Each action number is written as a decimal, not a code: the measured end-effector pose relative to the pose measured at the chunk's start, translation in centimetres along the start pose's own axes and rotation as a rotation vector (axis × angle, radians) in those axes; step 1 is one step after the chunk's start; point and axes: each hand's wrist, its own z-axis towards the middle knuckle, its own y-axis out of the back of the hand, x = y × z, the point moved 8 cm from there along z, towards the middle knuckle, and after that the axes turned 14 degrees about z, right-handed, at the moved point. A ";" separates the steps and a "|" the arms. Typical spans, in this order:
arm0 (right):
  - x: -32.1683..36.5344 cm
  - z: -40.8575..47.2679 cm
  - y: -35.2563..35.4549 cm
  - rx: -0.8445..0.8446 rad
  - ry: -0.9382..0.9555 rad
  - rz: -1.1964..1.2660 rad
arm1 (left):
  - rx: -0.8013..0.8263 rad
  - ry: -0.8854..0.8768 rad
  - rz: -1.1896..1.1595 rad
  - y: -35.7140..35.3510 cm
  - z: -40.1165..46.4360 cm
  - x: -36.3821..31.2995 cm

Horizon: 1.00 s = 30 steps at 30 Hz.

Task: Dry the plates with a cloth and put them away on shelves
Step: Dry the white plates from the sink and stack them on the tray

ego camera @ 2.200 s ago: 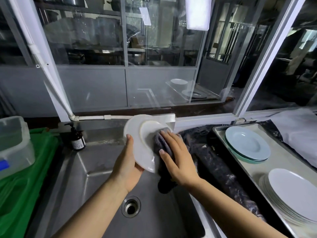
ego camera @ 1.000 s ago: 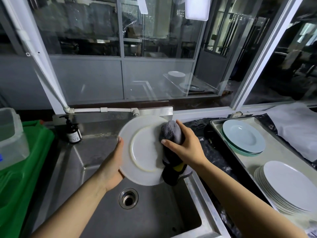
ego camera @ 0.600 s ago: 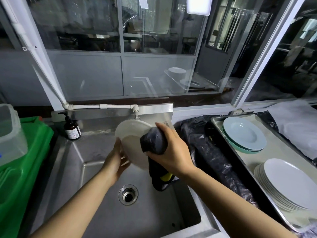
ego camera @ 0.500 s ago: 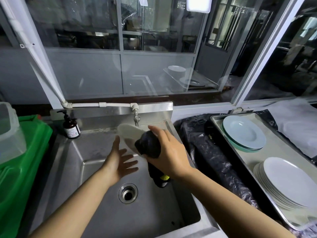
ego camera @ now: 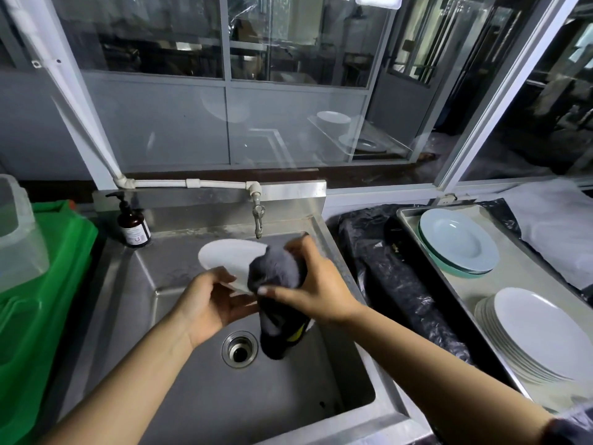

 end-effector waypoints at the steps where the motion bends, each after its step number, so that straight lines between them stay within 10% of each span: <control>1: 0.0 0.5 0.7 -0.073 -0.032 0.071 | 0.011 -0.015 0.024 0.1 -0.4 0.0; 11: -4.2 2.3 -5.1 0.089 -0.246 -0.266 | 0.068 -0.221 0.060 -0.6 -2.8 -0.3; 16: -0.8 -0.2 -8.2 0.283 0.073 -0.169 | 0.087 -0.169 0.057 0.0 -3.8 0.7; 30: -5.7 -1.3 -2.7 0.080 -0.108 -0.400 | 0.184 -0.057 0.225 -2.2 -4.9 3.8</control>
